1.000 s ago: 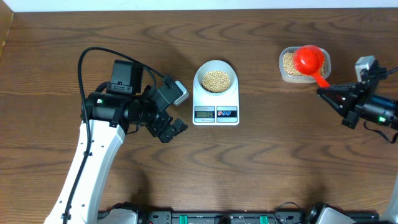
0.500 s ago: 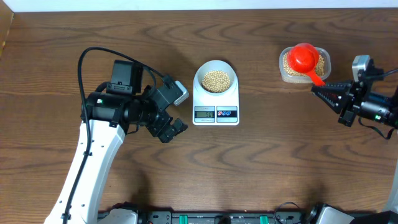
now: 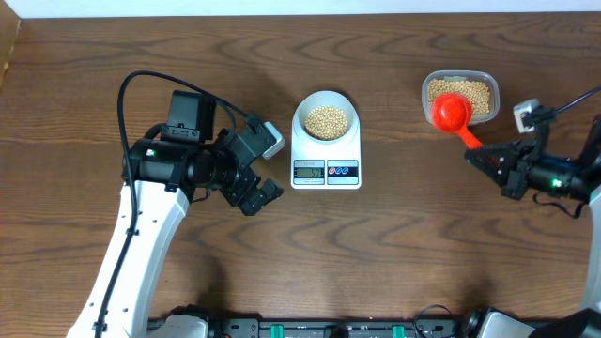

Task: Scoop item into bowl and weigh 50g on scale
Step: 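Lift the red scoop out and set it on the table right of the scale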

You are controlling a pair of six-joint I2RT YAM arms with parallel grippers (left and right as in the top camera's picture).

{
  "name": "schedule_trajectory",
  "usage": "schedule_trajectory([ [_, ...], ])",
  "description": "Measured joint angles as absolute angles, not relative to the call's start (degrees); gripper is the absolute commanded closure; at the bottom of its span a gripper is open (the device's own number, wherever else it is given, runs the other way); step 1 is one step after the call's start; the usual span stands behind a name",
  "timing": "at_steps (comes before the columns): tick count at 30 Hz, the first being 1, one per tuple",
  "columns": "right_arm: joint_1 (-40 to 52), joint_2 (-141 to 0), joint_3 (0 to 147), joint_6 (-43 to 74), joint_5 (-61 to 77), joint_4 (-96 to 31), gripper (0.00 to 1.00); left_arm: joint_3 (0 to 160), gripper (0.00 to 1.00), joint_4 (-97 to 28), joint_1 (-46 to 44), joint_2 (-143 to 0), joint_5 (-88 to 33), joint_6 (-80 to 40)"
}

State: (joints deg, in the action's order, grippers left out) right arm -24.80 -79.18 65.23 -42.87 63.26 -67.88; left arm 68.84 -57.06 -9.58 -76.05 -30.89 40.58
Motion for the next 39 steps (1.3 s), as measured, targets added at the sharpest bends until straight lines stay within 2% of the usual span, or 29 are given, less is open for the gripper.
schedule_trajectory([
  [7, -24.80, -79.33, 54.06, -34.33, 63.35, -52.73, 0.99, 68.84, 0.02, -57.08, -9.58, -76.05, -30.87, 40.60],
  [11, -24.77, -79.33, 50.94, -28.73, 63.40, -48.40, 0.99, 68.84, 0.02, -57.10, -9.58, -76.05, -30.87, 40.60],
  [30, -24.77, -79.33, 50.39, -23.18, 59.79, -54.37, 0.99, 68.84, 0.02, -57.08, -9.58, -76.05, -30.87, 40.60],
  [39, -24.77, -79.33, 44.77, -21.32, 55.61, -49.76, 0.99, 68.84, 0.02, -57.08, -9.58, -76.05, -30.87, 40.58],
])
